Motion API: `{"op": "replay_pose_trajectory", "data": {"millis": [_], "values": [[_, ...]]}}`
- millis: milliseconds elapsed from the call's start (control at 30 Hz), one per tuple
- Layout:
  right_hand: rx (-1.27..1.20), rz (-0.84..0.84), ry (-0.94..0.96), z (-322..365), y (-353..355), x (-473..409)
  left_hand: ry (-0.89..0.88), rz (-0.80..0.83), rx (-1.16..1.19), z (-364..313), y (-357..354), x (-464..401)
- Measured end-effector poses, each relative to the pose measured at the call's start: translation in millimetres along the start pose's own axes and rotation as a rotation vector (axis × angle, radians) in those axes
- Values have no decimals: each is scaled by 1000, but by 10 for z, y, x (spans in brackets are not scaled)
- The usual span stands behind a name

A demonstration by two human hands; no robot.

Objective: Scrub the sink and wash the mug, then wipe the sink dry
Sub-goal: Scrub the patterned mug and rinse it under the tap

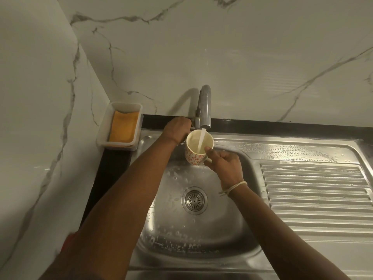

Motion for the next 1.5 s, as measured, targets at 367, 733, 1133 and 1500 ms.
{"op": "replay_pose_trajectory", "data": {"millis": [367, 733, 1133, 1500], "values": [[13, 41, 33, -24, 5, 61, -9, -19, -21, 5, -31, -14], [57, 87, 61, -116, 17, 11, -18, 41, 13, 90, -76, -100], [103, 76, 102, -198, -2, -4, 34, 151, 122, 142, -84, -140], [107, 75, 93, -246, 42, -11, 7, 120, 161, 155, -71, -121]]}}
Point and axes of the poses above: each hand's wrist, its own x-axis away from the middle knuckle, its own y-axis out of the back of the hand, z = x × y, the point moved 1 cm from there along -x, towards the middle knuckle, and after that the axes turned 9 degrees about y, right-handed, at the moved point
